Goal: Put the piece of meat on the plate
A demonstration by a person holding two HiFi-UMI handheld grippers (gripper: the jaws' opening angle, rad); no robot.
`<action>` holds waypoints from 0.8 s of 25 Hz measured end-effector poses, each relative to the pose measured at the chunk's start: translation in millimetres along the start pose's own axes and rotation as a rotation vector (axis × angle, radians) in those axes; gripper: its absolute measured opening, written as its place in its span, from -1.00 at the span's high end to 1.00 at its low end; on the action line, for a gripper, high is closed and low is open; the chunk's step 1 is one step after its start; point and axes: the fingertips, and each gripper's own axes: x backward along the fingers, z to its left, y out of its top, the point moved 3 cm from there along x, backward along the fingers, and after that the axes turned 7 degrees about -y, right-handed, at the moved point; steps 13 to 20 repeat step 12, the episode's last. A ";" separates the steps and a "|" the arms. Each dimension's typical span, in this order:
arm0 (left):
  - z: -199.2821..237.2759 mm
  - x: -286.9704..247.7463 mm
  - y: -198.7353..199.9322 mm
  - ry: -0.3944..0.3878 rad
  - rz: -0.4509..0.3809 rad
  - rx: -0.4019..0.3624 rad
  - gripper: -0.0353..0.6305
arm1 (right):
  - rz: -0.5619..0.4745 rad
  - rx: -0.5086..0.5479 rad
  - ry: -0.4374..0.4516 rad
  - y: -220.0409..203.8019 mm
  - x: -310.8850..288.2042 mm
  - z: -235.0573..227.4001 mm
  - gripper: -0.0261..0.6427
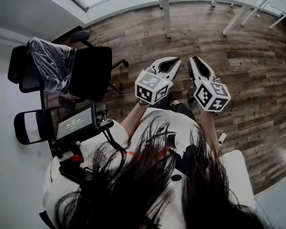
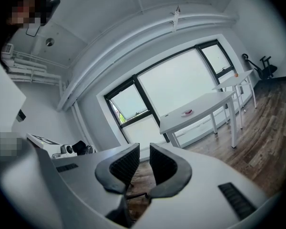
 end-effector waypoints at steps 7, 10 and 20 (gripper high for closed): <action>2.0 -0.1 1.1 0.002 0.001 -0.007 0.88 | 0.005 0.001 0.003 -0.9 -1.9 0.5 0.71; 2.0 -0.1 0.7 -0.001 0.002 -0.011 0.88 | 0.006 0.000 0.000 -2.9 -1.8 0.2 0.71; 2.0 -0.6 0.9 -0.003 0.002 -0.015 0.87 | 0.007 0.000 -0.002 -3.7 -1.7 -0.8 0.71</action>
